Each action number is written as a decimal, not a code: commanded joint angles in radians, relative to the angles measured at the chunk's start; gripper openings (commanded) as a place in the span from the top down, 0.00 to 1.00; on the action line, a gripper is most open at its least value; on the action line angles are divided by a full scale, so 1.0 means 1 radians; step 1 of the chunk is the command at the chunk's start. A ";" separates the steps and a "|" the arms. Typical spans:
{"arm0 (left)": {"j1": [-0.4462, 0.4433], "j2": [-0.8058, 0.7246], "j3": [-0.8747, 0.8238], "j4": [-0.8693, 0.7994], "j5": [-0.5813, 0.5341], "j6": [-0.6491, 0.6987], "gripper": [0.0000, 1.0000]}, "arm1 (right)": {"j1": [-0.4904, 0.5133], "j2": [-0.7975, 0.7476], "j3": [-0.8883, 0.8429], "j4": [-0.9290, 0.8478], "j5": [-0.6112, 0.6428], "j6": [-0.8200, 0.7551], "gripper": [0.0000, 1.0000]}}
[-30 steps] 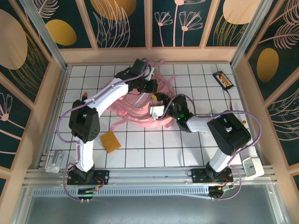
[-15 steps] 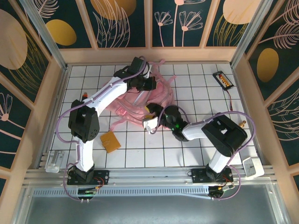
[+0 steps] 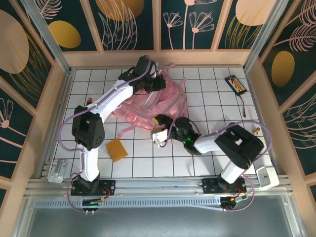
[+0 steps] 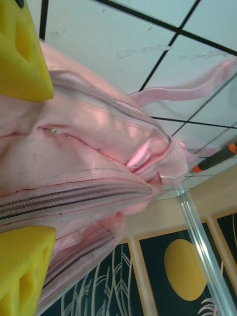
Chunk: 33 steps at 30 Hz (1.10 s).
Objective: Pack the student bag
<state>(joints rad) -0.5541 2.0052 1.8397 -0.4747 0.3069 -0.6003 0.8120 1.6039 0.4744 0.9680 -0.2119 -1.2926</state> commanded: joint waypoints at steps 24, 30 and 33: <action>-0.003 -0.089 -0.011 0.215 0.050 -0.064 1.00 | -0.293 0.157 0.283 -0.035 -0.593 0.826 0.03; -0.003 -0.069 0.034 0.211 0.032 -0.077 1.00 | -0.176 0.167 0.300 -0.270 -0.447 0.526 0.07; -0.003 -0.052 0.082 0.189 0.021 -0.066 1.00 | -0.152 0.175 0.323 -0.420 -0.420 0.411 0.15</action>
<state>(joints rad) -0.5541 1.9999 1.8187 -0.4484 0.3103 -0.6395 0.5892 1.7535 0.7807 0.7914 -0.6201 -0.6922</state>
